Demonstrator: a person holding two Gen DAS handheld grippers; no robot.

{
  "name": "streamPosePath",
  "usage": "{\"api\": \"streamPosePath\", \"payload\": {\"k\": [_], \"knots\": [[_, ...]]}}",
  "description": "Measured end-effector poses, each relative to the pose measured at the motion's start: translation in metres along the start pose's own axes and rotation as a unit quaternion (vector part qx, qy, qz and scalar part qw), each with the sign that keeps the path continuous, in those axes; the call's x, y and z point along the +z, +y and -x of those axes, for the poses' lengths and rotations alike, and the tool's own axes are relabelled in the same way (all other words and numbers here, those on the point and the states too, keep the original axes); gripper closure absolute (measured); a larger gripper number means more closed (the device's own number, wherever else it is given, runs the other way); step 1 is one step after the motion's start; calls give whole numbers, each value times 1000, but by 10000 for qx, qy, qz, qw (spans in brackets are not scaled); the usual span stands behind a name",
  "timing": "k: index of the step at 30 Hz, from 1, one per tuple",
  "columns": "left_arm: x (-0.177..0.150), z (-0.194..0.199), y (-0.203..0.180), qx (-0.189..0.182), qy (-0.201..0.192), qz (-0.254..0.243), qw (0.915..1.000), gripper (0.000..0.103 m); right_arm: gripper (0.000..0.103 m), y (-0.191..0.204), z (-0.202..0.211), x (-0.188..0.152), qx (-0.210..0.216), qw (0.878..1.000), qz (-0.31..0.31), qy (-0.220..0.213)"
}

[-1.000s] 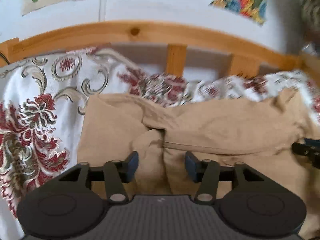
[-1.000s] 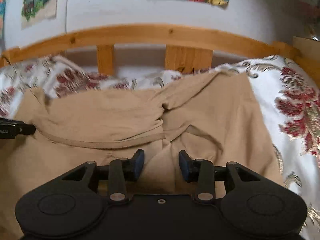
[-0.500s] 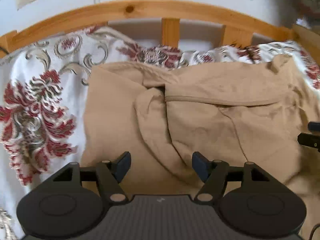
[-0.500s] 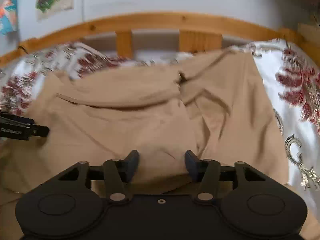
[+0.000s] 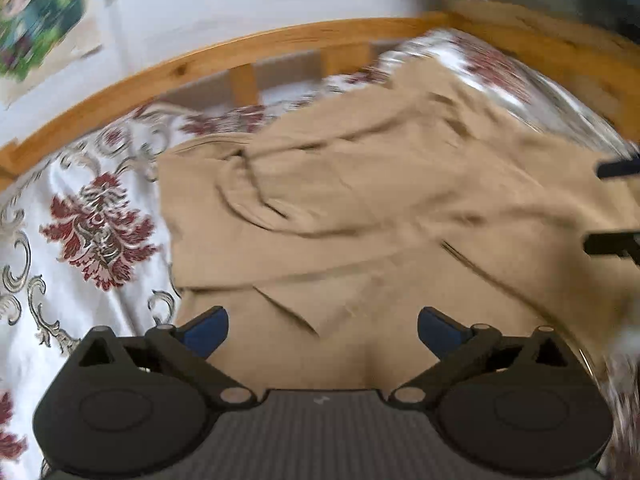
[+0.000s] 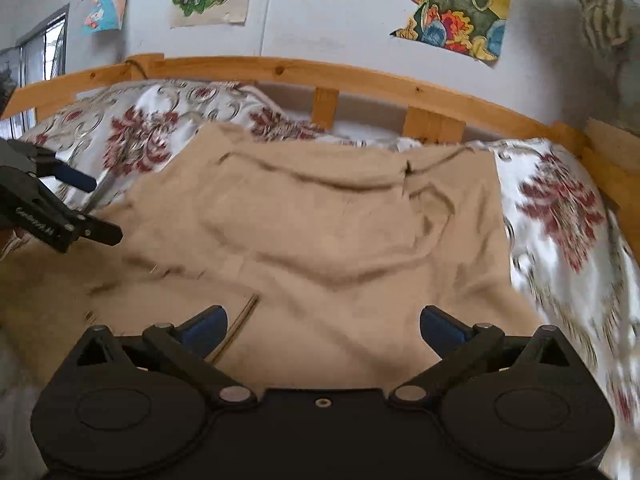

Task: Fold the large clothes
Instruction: 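Lift both open tools away from the jacket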

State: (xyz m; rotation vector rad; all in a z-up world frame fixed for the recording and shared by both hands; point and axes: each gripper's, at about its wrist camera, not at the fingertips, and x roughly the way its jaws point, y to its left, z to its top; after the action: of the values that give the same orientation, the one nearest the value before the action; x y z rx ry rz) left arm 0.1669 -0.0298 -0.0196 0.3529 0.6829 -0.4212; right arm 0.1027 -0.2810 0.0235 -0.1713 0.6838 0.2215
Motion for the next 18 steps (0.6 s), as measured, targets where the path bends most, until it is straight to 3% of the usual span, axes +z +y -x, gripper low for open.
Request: {"api": "streamPosePath", "payload": {"k": [3,6,12,15,18], "knots": [[-22,20,-22,-164,13,-345,9993,1,1,23,28,-21,-54,9998,34,192],[-45,31,-40,-391,74,-505,9979,1,1,48,45,-40,-36,9972,598,452],[-71,26,-66,-462,295,-955,9939,1,1,77,31,-76,38,9860,1329,1003],[-75,21,-73,-437,292,-1080,9928,1,1,83,17,-83,27,9864,1391,870],[-76,17,-77,-532,278,-884,9943,1,1,87,9,-79,-47,9887,1338,677]]}}
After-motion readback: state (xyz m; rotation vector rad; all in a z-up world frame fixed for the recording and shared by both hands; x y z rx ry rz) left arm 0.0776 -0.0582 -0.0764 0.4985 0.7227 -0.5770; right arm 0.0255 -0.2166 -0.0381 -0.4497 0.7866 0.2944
